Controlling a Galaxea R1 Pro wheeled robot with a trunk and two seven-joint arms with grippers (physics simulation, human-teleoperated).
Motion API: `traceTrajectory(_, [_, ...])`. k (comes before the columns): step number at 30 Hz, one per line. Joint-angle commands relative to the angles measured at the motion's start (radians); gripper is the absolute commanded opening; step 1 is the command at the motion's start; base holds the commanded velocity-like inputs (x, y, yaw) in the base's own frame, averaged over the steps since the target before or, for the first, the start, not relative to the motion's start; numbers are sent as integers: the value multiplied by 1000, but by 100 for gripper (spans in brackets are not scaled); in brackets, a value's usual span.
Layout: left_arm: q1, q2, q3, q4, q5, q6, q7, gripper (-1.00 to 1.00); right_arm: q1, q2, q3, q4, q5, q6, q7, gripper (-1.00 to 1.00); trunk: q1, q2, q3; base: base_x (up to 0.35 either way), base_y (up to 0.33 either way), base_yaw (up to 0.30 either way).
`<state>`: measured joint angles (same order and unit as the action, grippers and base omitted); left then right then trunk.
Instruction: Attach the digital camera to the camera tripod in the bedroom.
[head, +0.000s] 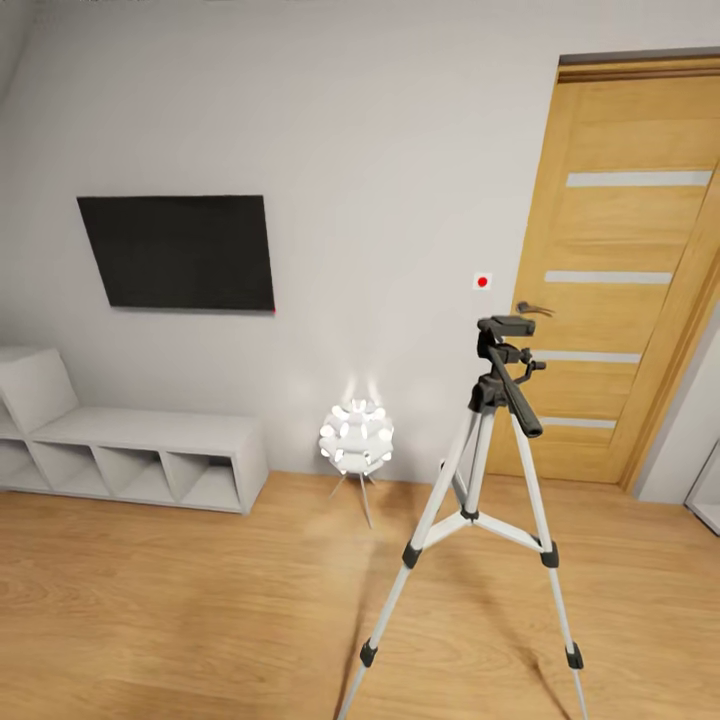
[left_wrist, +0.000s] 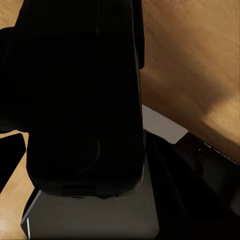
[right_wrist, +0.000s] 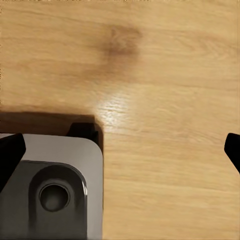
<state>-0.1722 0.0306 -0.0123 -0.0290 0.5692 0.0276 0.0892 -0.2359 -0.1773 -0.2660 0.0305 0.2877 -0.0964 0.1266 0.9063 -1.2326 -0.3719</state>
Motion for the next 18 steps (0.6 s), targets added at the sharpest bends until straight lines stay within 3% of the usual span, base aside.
traceTrajectory(1, [0, 0, -1, -2, 0, 3, 3, -100, -1, -1, -9, 3, 8, -6, 2, 100, -4, 7, 2, 0, 0, 0])
traceTrajectory(18, [0, 0, -1, -2, 1, 3, 3, -100, -1, -2, -8, 3, 8, -16, 2, 100, -69, 126, 55, 0, 0, 0])
